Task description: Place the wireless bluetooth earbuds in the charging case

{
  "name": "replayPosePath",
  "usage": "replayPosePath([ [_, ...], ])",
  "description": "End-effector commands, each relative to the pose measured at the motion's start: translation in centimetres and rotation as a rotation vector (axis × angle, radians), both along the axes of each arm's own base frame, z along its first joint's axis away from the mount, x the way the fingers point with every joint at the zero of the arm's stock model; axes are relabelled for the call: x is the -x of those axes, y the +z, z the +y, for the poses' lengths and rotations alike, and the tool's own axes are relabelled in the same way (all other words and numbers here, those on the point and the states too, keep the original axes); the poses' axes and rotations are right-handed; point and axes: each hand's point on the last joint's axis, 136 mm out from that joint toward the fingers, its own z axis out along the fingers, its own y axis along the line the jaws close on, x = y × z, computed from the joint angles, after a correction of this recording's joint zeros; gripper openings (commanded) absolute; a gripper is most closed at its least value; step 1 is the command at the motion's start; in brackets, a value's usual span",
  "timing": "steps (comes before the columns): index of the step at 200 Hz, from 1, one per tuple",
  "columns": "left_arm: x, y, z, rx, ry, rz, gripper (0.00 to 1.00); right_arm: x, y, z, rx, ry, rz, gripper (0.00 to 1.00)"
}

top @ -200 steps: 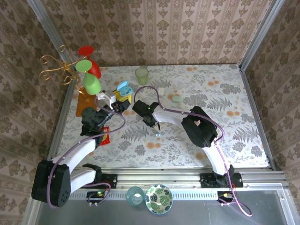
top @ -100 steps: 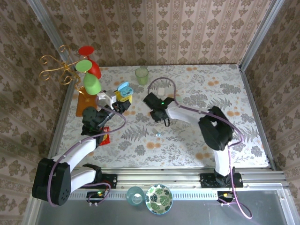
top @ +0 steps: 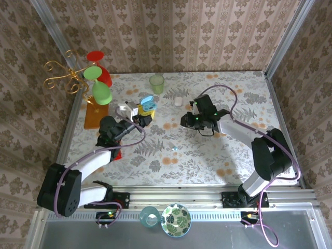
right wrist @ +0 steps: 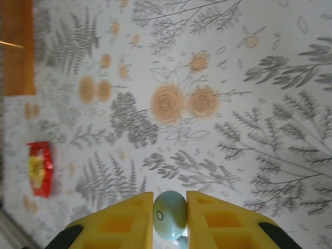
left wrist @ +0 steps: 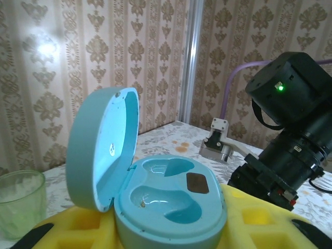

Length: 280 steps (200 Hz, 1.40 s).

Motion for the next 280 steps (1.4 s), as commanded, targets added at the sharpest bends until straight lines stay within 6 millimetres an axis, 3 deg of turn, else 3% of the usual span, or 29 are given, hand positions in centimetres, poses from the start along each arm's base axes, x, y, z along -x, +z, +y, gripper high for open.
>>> replayPosePath([
  [1,0.5,1.9,-1.2,0.011,-0.066,-0.063,0.27,0.5,3.1,0.8,-0.181,0.016,-0.012,0.2],
  [77,1.8,0.9,-3.6,-0.003,-0.235,-0.033,0.27,2.0,8.8,0.6,-0.326,0.082,-0.12,0.21],
  [80,2.0,0.9,-3.7,-0.003,-0.243,-0.035,0.27,2.4,10.0,0.6,-0.336,0.096,-0.156,0.21],
  [89,2.3,0.8,-3.9,-0.001,-0.272,-0.039,0.27,2.7,11.3,0.7,-0.345,0.128,-0.202,0.21],
  [136,4.1,0.8,-5.0,0.012,-0.429,-0.058,0.27,5.6,16.8,2.4,-0.309,0.323,-0.424,0.2],
  [161,5.8,0.8,-6.3,0.009,-0.52,-0.067,0.27,6.7,18.6,3.8,-0.277,0.408,-0.503,0.2],
  [199,7.0,0.8,-7.0,0.003,-0.596,-0.064,0.27,6.6,19.4,4.9,-0.248,0.446,-0.53,0.2],
  [280,6.6,1.2,-6.8,0.007,-0.556,-0.091,0.26,7.3,17.6,5.2,-0.233,0.476,-0.466,0.2],
])
